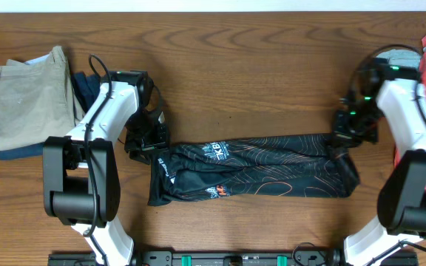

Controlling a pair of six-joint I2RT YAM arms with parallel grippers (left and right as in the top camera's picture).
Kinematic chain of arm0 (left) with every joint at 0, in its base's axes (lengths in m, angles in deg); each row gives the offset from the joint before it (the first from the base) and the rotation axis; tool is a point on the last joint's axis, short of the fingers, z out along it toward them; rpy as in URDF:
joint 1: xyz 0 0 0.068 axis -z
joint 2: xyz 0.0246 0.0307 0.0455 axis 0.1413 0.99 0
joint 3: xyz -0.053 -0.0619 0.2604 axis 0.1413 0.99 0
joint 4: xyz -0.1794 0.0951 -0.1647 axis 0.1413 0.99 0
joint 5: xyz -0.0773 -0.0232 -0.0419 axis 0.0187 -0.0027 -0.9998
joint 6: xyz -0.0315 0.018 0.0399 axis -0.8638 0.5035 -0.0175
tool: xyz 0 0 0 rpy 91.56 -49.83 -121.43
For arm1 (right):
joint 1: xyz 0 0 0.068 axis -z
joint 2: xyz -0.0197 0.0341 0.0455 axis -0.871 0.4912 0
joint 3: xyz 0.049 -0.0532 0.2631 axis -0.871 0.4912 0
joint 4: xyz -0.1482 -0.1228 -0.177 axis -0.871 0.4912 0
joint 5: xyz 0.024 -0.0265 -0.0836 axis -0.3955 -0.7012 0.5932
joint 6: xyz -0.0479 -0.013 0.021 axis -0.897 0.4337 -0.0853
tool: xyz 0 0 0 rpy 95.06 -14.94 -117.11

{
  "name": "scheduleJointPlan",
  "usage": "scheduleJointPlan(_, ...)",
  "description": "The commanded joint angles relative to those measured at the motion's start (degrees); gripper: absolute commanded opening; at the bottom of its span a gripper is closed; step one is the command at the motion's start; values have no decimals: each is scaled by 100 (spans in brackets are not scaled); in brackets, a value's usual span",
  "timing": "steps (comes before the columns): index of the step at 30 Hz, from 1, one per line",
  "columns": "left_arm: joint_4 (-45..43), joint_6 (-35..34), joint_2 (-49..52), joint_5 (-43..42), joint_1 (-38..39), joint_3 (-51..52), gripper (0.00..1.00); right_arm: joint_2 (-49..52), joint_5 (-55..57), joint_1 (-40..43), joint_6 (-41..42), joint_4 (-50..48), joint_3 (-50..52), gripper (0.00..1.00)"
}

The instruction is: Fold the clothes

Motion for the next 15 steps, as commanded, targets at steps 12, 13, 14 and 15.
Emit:
scheduleJointPlan(12,-28,9,-94,33,-28,26,58,-98,-133,-1869,1126,31,-35,1)
scheduleJointPlan(13,-31,9,-94,33,-28,26,58,-96,-133,-1965,1128,31,-35,1)
scheduleJointPlan(14,-35,9,-94,33,-28,26,58,-96,-133,-2076,1174,22,-35,1)
scheduleJointPlan(15,-44,9,-94,33,-28,26,58,-96,-131,-2179,1239,-15,-35,1)
